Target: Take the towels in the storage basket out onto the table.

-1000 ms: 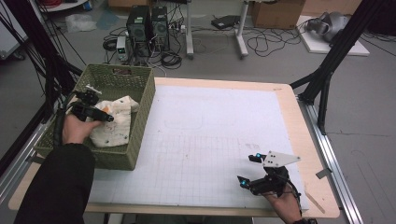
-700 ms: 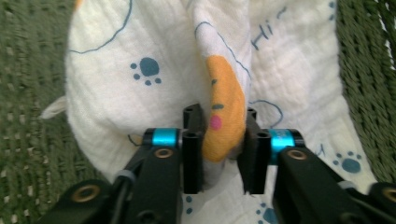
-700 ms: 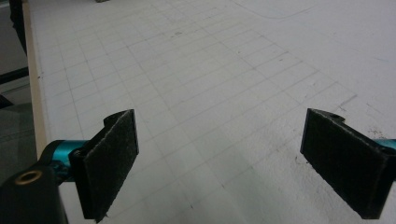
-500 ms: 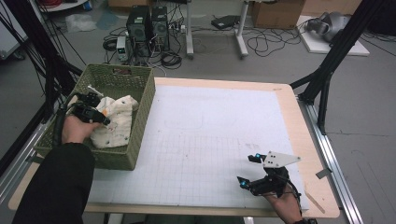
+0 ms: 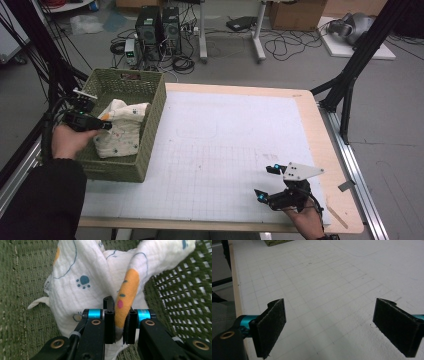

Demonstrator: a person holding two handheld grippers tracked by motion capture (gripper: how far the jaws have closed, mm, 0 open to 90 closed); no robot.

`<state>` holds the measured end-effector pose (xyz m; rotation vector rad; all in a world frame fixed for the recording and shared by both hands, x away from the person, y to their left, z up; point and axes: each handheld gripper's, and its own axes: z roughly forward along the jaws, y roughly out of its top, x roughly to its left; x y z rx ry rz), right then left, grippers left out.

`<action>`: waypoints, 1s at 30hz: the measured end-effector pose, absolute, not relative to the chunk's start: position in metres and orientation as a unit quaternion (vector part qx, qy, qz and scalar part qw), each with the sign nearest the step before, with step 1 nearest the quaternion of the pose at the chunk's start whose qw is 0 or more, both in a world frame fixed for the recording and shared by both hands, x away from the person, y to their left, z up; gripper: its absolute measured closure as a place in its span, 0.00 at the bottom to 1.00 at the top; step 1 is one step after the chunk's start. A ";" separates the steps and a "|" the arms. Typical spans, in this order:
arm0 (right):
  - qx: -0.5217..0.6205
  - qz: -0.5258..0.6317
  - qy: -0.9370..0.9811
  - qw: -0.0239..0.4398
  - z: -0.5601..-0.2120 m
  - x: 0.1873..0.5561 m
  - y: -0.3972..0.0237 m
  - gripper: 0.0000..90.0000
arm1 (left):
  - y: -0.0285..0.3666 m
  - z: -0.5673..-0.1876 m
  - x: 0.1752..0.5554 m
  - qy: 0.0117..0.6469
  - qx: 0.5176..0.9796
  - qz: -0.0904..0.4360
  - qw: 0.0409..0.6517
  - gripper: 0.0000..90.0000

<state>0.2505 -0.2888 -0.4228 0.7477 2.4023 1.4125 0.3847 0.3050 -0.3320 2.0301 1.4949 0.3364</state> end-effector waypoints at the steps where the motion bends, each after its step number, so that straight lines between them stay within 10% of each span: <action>1: 0.256 0.486 0.826 0.128 -0.423 0.251 -0.289 0.12 | 0.306 -0.330 0.383 0.562 0.762 0.127 0.296 0.92; 30: 0.250 0.485 0.830 0.118 -0.422 0.253 -0.282 0.12 | 0.325 -0.318 0.358 0.558 0.743 0.085 0.361 0.92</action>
